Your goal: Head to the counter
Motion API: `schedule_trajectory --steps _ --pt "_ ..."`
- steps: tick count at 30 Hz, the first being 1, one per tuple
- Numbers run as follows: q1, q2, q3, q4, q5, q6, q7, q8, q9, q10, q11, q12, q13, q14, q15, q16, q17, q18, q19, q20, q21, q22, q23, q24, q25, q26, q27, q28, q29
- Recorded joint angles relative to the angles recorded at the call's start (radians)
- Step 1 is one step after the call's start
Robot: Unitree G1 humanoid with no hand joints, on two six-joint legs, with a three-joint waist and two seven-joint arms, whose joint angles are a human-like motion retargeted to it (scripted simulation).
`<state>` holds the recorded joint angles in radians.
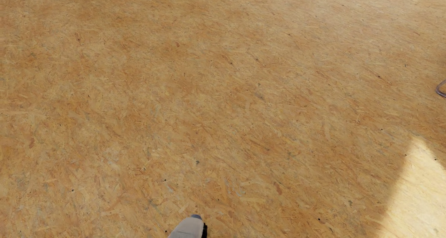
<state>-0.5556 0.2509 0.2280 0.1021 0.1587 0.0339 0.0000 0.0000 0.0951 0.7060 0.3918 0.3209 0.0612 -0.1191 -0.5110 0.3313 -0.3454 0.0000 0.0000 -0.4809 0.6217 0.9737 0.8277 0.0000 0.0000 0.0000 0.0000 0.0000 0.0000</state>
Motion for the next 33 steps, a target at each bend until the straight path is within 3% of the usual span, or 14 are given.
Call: schedule_trajectory --steps 4,6,8,11,15,16,18,19,20,23,24,27,29,33 --pt "-0.059 0.089 0.084 -0.006 -0.045 -0.020 0.000 0.000 -0.017 0.084 0.021 0.004 0.009 -0.037 0.078 0.003 -0.001 0.000 0.000 0.000 0.045 0.040 0.039 0.000 0.000 0.000 0.000 0.000 0.000" --pt "-0.021 0.064 0.096 -0.031 -0.082 -0.040 0.000 0.000 -0.027 0.178 0.161 0.004 0.049 -0.107 0.299 0.009 0.008 0.000 0.000 -0.015 0.080 0.044 0.070 0.000 0.000 0.000 0.000 0.000 0.000" --pt "0.078 -0.097 0.058 -0.059 -0.106 -0.032 0.000 0.000 -0.024 0.189 0.510 -0.012 0.094 -0.182 0.574 -0.001 0.008 0.000 0.000 -0.008 0.093 0.041 0.079 0.000 0.000 0.000 0.000 0.000 0.000" --pt "0.318 -0.399 -0.104 -0.098 -0.094 -0.005 0.000 0.000 0.017 0.076 0.918 -0.047 0.147 -0.234 0.589 -0.005 0.003 0.000 0.000 -0.009 0.083 -0.030 0.080 0.000 0.000 0.000 0.000 0.000 0.000" --pt "0.649 -0.659 -0.317 -0.083 -0.049 0.036 0.000 0.000 0.028 -0.161 0.379 -0.102 0.220 -0.218 0.722 0.022 -0.016 0.000 0.000 0.008 0.046 -0.160 0.046 0.000 0.000 0.000 0.000 0.000 0.000" --pt "0.722 -0.695 -0.355 -0.082 -0.046 0.037 0.000 0.000 0.024 -0.208 0.179 -0.121 0.232 -0.231 0.670 0.034 -0.016 0.000 0.000 0.014 0.029 -0.191 0.043 0.000 0.000 0.000 0.000 0.000 0.000" --pt "0.809 -0.743 -0.389 -0.074 -0.054 0.036 0.000 0.000 0.000 -0.216 0.053 -0.162 0.252 -0.265 0.314 0.052 -0.019 0.000 0.000 0.026 0.049 -0.216 0.044 0.000 0.000 0.000 0.000 0.000 0.000" --pt "0.838 -0.763 -0.415 -0.067 -0.055 0.041 0.000 0.000 -0.001 -0.202 0.059 -0.172 0.256 -0.266 0.313 0.052 -0.020 0.000 0.000 0.041 0.059 -0.212 0.053 0.000 0.000 0.000 0.000 0.000 0.000" --pt "0.876 -0.799 -0.441 -0.061 -0.055 0.045 0.000 0.000 -0.002 -0.190 0.095 -0.175 0.263 -0.263 0.509 0.050 -0.024 0.000 0.000 0.062 0.062 -0.206 0.054 0.000 0.000 0.000 0.000 0.000 0.000" --pt "0.770 -0.778 -0.400 0.013 0.024 0.103 0.000 0.000 -0.012 0.174 0.278 -0.126 0.244 0.157 0.778 0.009 -0.017 0.000 0.000 0.063 0.089 -0.135 0.098 0.000 0.000 0.000 0.000 0.000 0.000" --pt "0.661 -0.724 -0.364 0.032 0.055 0.107 0.000 0.000 -0.015 0.377 0.286 -0.112 0.233 0.213 0.747 0.009 -0.016 0.000 0.000 0.037 0.080 -0.117 0.094 0.000 0.000 0.000 0.000 0.000 0.000" --pt "0.379 -0.433 -0.208 0.031 0.069 0.073 0.000 0.000 0.019 0.646 0.180 -0.081 0.159 -0.075 0.542 0.011 -0.015 0.000 0.000 -0.007 0.032 -0.104 0.067 0.000 0.000 0.000 0.000 0.000 0.000" --pt "0.245 -0.246 -0.092 0.021 0.046 0.040 0.000 0.000 0.021 0.460 0.093 -0.040 0.107 -0.128 0.378 0.020 -0.040 0.000 0.000 -0.010 0.021 -0.113 -0.002 0.000 0.000 0.000 0.000 0.000 0.000" --pt "0.116 0.003 0.007 0.029 0.005 0.017 0.000 0.000 -0.022 -0.159 0.012 -0.001 -0.005 0.028 0.136 0.022 -0.070 0.000 0.000 0.002 -0.076 -0.074 -0.070 0.000 0.000 0.000 0.000 0.000 0.000"
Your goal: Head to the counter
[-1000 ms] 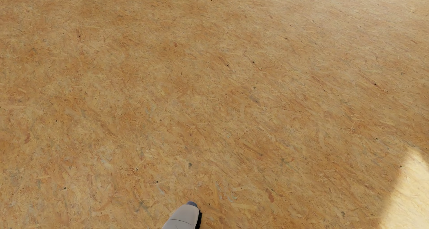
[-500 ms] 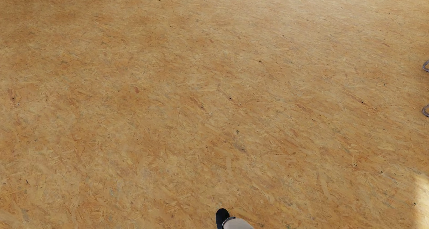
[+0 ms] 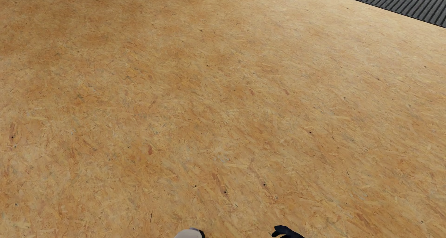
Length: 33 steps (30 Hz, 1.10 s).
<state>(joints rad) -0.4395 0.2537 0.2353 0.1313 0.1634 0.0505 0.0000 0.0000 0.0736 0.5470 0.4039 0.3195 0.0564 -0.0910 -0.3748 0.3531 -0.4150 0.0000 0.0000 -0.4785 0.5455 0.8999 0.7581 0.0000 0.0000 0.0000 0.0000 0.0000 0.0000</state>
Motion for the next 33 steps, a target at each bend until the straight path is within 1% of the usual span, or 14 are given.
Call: schedule_trajectory --steps 2,4,6,7,9,11,12,15,19,21,24,27,29,33 --pt "-0.029 0.065 0.031 -0.012 -0.027 -0.012 0.000 0.000 -0.009 -0.001 0.042 0.004 -0.008 -0.022 0.061 -0.003 -0.006 0.000 0.000 -0.004 -0.026 0.033 -0.026 0.000 0.000 0.000 0.000 0.000 0.000" --pt "-0.026 0.065 0.055 -0.052 -0.080 -0.039 0.000 0.000 -0.025 0.148 0.232 0.013 0.044 0.006 0.265 -0.005 0.022 0.000 0.000 -0.017 -0.063 0.081 -0.020 0.000 0.000 0.000 0.000 0.000 0.000" --pt "0.048 -0.089 0.023 -0.110 -0.125 -0.063 0.000 0.000 -0.018 0.243 0.646 0.012 0.092 -0.053 0.478 -0.017 0.062 0.000 0.000 0.006 -0.046 0.117 0.038 0.000 0.000 0.000 0.000 0.000 0.000" --pt "0.134 -0.213 -0.003 -0.138 -0.147 -0.078 0.000 0.000 0.002 0.227 0.920 0.002 0.100 -0.100 0.462 -0.020 0.070 0.000 0.000 -0.002 -0.015 0.118 0.054 0.000 0.000 0.000 0.000 0.000 0.000" --pt "0.295 -0.420 -0.128 -0.120 -0.115 -0.043 0.000 0.000 0.018 0.133 0.910 -0.029 0.120 -0.117 0.506 -0.008 0.080 0.000 0.000 -0.017 0.071 0.074 0.097 0.000 0.000 0.000 0.000 0.000 0.000" --pt "0.454 -0.556 -0.228 -0.108 -0.090 -0.013 0.000 0.000 0.033 0.034 0.566 -0.067 0.167 -0.135 0.652 0.009 0.079 0.000 0.000 -0.017 0.088 0.001 0.140 0.000 0.000 0.000 0.000 0.000 0.000" --pt "0.516 -0.600 -0.260 -0.108 -0.087 -0.008 0.000 0.000 0.030 -0.001 0.353 -0.083 0.187 -0.147 0.671 0.017 0.073 0.000 0.000 0.006 0.092 -0.046 0.156 0.000 0.000 0.000 0.000 0.000 0.000" --pt "0.647 -0.665 -0.315 -0.091 -0.069 0.011 0.000 0.000 0.010 -0.008 0.073 -0.105 0.237 -0.191 0.273 0.044 0.049 0.000 0.000 0.087 0.142 -0.151 0.169 0.000 0.000 0.000 0.000 0.000 0.000" --pt "0.530 -0.621 -0.279 -0.015 0.037 0.064 0.000 0.000 -0.010 0.489 0.223 -0.047 0.283 0.100 0.553 0.024 0.038 0.000 0.000 0.136 0.164 -0.090 0.185 0.000 0.000 0.000 0.000 0.000 0.000" --pt "0.330 -0.453 -0.215 0.005 0.065 0.082 0.000 0.000 0.022 0.744 0.196 -0.041 0.259 -0.049 0.439 0.015 0.031 0.000 0.000 0.089 0.160 -0.034 0.174 0.000 0.000 0.000 0.000 0.000 0.000" --pt "0.138 -0.201 -0.067 -0.022 0.038 0.042 0.000 0.000 0.039 0.421 0.096 -0.002 0.183 -0.143 0.235 0.014 0.015 0.000 0.000 0.036 0.133 -0.001 0.146 0.000 0.000 0.000 0.000 0.000 0.000" --pt "0.016 -0.044 0.023 -0.016 0.005 -0.008 0.000 0.000 0.003 -0.013 0.034 0.052 0.120 -0.050 0.054 0.029 0.004 0.000 0.000 0.077 0.033 -0.001 0.068 0.000 0.000 0.000 0.000 0.000 0.000" --pt "-0.035 0.022 0.084 0.006 -0.013 -0.048 0.000 0.000 -0.013 0.055 0.109 0.082 0.103 -0.002 0.037 0.039 -0.001 0.000 0.000 0.083 0.009 0.018 0.040 0.000 0.000 0.000 0.000 0.000 0.000" --pt "0.062 -0.195 0.046 -0.030 -0.073 -0.118 0.000 0.000 0.010 0.287 0.748 0.057 0.114 -0.053 0.567 0.021 0.050 0.000 0.000 0.072 0.040 0.110 0.071 0.000 0.000 0.000 0.000 0.000 0.000"
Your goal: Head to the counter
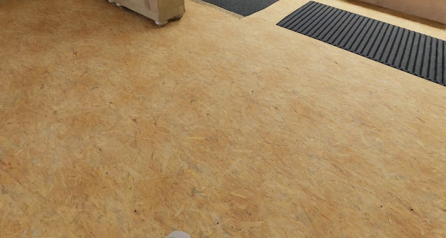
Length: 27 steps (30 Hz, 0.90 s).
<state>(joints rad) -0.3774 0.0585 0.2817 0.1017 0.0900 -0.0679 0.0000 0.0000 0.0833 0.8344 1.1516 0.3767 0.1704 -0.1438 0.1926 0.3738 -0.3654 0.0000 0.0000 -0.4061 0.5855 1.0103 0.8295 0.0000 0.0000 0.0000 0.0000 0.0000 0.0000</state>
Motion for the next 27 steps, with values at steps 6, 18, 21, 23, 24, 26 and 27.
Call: schedule_trajectory --steps 6,18,21,23,24,26,27 --pt "0.508 -0.545 -0.326 0.077 -0.023 0.090 0.000 0.000 0.002 -0.254 -0.407 -0.007 0.115 -0.167 0.025 0.002 0.018 0.000 0.000 -0.031 0.066 -0.214 0.070 0.000 0.000 0.000 0.000 0.000 0.000" --pt "0.167 -0.314 -0.282 0.053 0.159 0.177 0.000 0.000 0.016 0.497 -0.509 -0.053 0.114 -0.085 -0.171 0.002 -0.017 0.000 0.000 -0.076 0.070 -0.126 0.088 0.000 0.000 0.000 0.000 0.000 0.000" --pt "0.004 0.031 -0.107 0.014 0.101 0.121 0.000 0.000 0.038 0.104 -0.684 -0.017 0.031 -0.101 -0.395 0.004 -0.029 0.000 0.000 -0.076 -0.060 -0.140 -0.095 0.000 0.000 0.000 0.000 0.000 0.000" --pt "-0.063 0.157 -0.032 0.047 0.070 0.112 0.000 0.000 0.015 -0.240 -0.734 -0.001 -0.054 -0.061 -0.528 0.004 -0.035 0.000 0.000 -0.062 -0.101 -0.152 -0.176 0.000 0.000 0.000 0.000 0.000 0.000" --pt "-0.090 0.211 -0.009 0.066 0.051 0.113 0.000 0.000 0.001 -0.337 -0.740 0.008 -0.085 -0.060 -0.568 0.003 -0.042 0.000 0.000 -0.056 -0.117 -0.157 -0.213 0.000 0.000 0.000 0.000 0.000 0.000" --pt "-0.146 0.315 0.035 0.078 -0.004 0.110 0.000 0.000 -0.012 -0.272 -0.705 0.020 -0.095 -0.078 -0.561 0.000 -0.043 0.000 0.000 -0.046 -0.159 -0.139 -0.260 0.000 0.000 0.000 0.000 0.000 0.000" --pt "-0.175 0.336 0.047 0.062 -0.031 0.094 0.000 0.000 -0.023 -0.169 -0.641 0.019 -0.078 -0.037 -0.489 -0.002 -0.031 0.000 0.000 -0.048 -0.176 -0.108 -0.257 0.000 0.000 0.000 0.000 0.000 0.000"
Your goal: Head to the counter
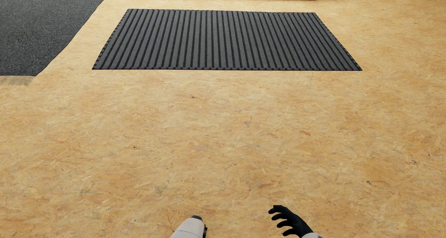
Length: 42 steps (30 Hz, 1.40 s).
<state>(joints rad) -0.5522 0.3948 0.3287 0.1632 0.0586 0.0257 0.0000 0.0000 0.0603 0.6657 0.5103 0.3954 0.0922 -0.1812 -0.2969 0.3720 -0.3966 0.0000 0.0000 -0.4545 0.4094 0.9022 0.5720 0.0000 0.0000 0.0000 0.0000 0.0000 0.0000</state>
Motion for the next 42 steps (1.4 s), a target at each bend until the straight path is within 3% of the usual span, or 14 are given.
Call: schedule_trajectory --steps 3,6,10,13,15,17,19,22,26,29,31,35,37,42 --pt "0.074 -0.130 -0.038 -0.109 -0.052 -0.054 0.000 0.000 -0.008 0.212 0.470 -0.035 0.060 -0.024 0.454 -0.011 0.045 0.000 0.000 -0.018 0.065 0.120 0.147 0.000 0.000 0.000 0.000 0.000 0.000" --pt "0.350 -0.459 -0.172 -0.150 -0.005 -0.013 0.000 0.000 0.011 0.082 0.860 -0.079 0.097 -0.073 0.395 -0.021 0.047 0.000 0.000 -0.019 0.206 0.070 0.292 0.000 0.000 0.000 0.000 0.000 0.000" --pt "0.676 -0.758 -0.389 -0.126 0.034 0.047 0.000 0.000 0.024 -0.101 0.304 -0.151 0.231 -0.067 0.588 0.004 0.025 0.000 0.000 0.018 0.265 -0.119 0.378 0.000 0.000 0.000 0.000 0.000 0.000" --pt "0.801 -0.843 -0.482 -0.099 -0.015 0.041 0.000 0.000 -0.007 -0.120 -0.043 -0.223 0.301 -0.091 -0.001 0.028 0.028 0.000 0.000 0.068 0.269 -0.219 0.412 0.000 0.000 0.000 0.000 0.000 0.000" --pt "0.865 -0.926 -0.543 -0.048 -0.039 0.047 0.000 0.000 -0.014 -0.074 -0.004 -0.219 0.330 -0.039 0.160 0.015 0.049 0.000 0.000 0.135 0.241 -0.234 0.473 0.000 0.000 0.000 0.000 0.000 0.000" --pt "0.819 -0.976 -0.477 0.028 0.076 0.107 0.000 0.000 -0.034 0.179 0.155 -0.178 0.336 0.261 0.561 -0.015 0.051 0.000 0.000 0.146 0.302 -0.175 0.492 0.000 0.000 0.000 0.000 0.000 0.000" --pt "0.621 -0.853 -0.427 0.042 0.141 0.124 0.000 0.000 -0.002 0.560 0.199 -0.161 0.281 0.293 0.519 -0.032 0.052 0.000 0.000 0.100 0.269 -0.095 0.488 0.000 0.000 0.000 0.000 0.000 0.000" --pt "0.353 -0.534 -0.279 -0.012 0.162 0.078 0.000 0.000 0.033 0.740 0.062 -0.120 0.187 -0.024 0.330 -0.031 0.045 0.000 0.000 0.005 0.194 -0.011 0.389 0.000 0.000 0.000 0.000 0.000 0.000" --pt "0.181 -0.220 -0.085 -0.037 0.090 0.020 0.000 0.000 0.025 0.105 -0.085 -0.019 0.050 -0.035 0.054 -0.009 -0.001 0.000 0.000 -0.015 0.091 0.004 0.149 0.000 0.000 0.000 0.000 0.000 0.000" --pt "0.113 -0.108 -0.028 0.009 0.058 0.030 0.000 0.000 -0.013 -0.501 -0.079 0.016 -0.051 0.259 -0.061 -0.020 -0.018 0.000 0.000 -0.021 0.003 0.047 0.071 0.000 0.000 0.000 0.000 0.000 0.000" --pt "0.056 -0.032 0.000 0.007 0.013 0.033 0.000 0.000 -0.004 -0.054 0.004 0.023 -0.048 -0.126 0.009 -0.025 -0.022 0.000 0.000 -0.038 -0.010 0.089 0.056 0.000 0.000 0.000 0.000 0.000 0.000" --pt "0.193 -0.293 -0.055 -0.138 -0.079 -0.047 0.000 0.000 0.017 0.131 0.761 -0.012 0.026 -0.306 0.527 -0.026 0.043 0.000 0.000 0.010 0.112 0.153 0.242 0.000 0.000 0.000 0.000 0.000 0.000" --pt "0.335 -0.464 -0.196 -0.146 -0.016 0.006 0.000 0.000 0.057 0.054 1.012 -0.078 0.069 -0.313 0.124 -0.027 0.030 0.000 0.000 0.003 0.200 0.060 0.237 0.000 0.000 0.000 0.000 0.000 0.000" --pt "0.576 -0.935 -0.395 -0.116 0.012 0.076 0.000 0.000 0.079 -0.081 0.449 -0.156 0.182 -0.326 0.525 -0.014 0.044 0.000 0.000 0.158 0.297 -0.312 0.408 0.000 0.000 0.000 0.000 0.000 0.000"
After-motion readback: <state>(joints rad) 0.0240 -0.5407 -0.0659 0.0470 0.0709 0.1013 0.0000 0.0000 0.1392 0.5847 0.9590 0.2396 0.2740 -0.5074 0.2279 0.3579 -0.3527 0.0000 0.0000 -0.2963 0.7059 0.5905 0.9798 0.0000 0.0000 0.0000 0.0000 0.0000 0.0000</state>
